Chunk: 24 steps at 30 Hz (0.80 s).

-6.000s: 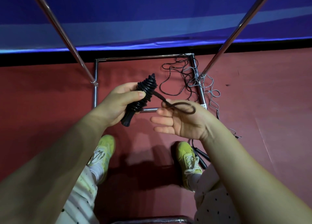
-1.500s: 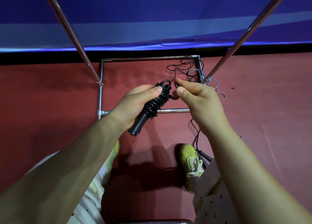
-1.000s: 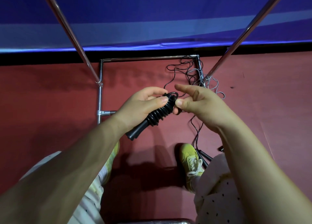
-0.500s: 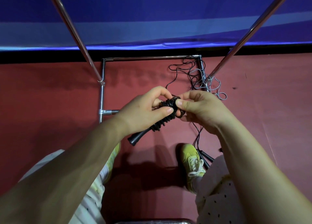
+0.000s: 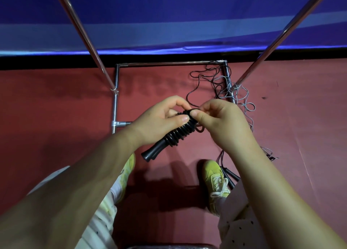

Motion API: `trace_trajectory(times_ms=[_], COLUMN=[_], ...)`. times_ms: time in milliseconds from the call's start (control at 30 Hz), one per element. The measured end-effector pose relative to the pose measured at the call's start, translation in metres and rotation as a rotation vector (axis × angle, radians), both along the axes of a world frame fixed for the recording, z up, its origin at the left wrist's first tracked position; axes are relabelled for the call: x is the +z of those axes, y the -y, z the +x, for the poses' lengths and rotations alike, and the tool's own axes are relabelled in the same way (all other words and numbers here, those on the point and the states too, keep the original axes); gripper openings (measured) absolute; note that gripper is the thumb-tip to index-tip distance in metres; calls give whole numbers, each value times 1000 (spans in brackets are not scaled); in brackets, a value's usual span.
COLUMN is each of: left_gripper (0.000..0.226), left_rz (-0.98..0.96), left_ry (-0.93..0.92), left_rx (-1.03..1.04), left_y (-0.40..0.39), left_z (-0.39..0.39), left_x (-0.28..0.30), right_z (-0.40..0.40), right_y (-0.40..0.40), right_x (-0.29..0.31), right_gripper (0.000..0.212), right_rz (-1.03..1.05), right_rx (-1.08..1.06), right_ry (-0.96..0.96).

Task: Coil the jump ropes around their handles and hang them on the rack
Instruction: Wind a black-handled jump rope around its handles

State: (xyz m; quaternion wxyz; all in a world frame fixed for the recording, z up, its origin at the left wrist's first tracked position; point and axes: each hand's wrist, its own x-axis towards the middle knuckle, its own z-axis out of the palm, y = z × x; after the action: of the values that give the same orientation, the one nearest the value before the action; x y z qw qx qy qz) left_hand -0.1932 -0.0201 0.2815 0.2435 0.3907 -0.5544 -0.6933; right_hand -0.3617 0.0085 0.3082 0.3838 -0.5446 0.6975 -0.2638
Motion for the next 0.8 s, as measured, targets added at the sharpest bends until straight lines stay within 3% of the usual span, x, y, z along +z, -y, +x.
trace_trajectory(times_ms=[100,233,433,533,600,733,800], left_gripper=[14,17,19,18,17,19,20], left_rz=[18,35,76,120,140,178,217], left_ry=[-39,-64,-119,-164,-175,-185,-200], left_rx=[11,34,52,63,77,43,-4], left_y=[-1,-2,-5,-4,-2,-3,-6], left_z=[-2,-5,-8,-4,-2,-3,-4], left_x=[2,1,3,5,5,4,3], right_z=[-3,-4,7,3,-5,-10,-11], right_y=[2,1,-1,3,6,8,9], right_x=[-2,-5,-14,-7,-3,-4,-7], right_gripper=[18,22,29,41,34,30,40], right_rz=[12,180,69,249,349,373,378], right_rx=[-36,-79,-202,-207,-172,-170,-239], right_ry=[73,560,545,788,921,913,950])
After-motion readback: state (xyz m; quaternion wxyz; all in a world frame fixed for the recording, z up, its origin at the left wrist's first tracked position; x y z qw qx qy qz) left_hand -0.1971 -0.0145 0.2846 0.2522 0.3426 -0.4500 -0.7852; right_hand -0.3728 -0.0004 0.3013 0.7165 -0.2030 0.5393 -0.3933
